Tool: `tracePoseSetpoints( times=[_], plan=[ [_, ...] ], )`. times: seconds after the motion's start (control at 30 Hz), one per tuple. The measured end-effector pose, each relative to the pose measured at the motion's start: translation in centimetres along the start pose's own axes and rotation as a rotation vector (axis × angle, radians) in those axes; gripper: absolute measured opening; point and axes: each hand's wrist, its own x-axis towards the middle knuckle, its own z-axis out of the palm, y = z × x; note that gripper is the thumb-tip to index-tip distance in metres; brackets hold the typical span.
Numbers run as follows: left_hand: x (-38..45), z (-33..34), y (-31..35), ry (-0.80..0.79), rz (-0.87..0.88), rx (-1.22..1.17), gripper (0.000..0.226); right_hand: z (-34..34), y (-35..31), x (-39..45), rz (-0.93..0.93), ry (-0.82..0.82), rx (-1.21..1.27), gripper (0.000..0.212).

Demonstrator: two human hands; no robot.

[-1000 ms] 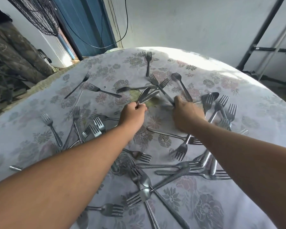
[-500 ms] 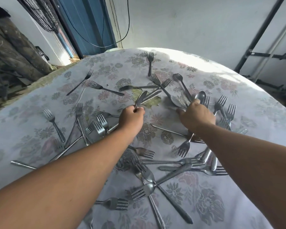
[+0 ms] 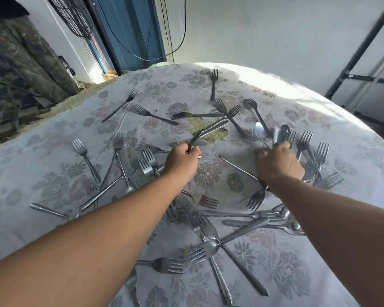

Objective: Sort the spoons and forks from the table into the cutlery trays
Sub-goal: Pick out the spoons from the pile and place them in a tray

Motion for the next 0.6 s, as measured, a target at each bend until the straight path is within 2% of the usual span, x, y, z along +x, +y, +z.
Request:
tracePoseSetpoints(
  times=[0.13, 0.23, 0.33, 0.6],
  plan=[
    [-0.4, 0.6, 0.6, -0.011, -0.007, 0.001, 0.026, 0.1, -0.4, 0.0, -0.025, -0.005, -0.015, 0.026],
    [-0.7, 1.2, 0.9, -0.025, 0.008, 0.002, 0.030, -0.1, -0.3, 0.0, 0.013, -0.021, 0.042, 0.027],
    [-0.8, 1.5, 1.2, -0.035, 0.029, 0.029, 0.030, -0.9, 0.3, 0.1, 0.049, -0.007, 0.078, 0.038],
    [-0.7, 2.4, 1.8, -0.044, 0.049, 0.069, 0.030, -1.4, 0.6, 0.9, 0.045, -0.020, 0.031, 0.027]
  ],
)
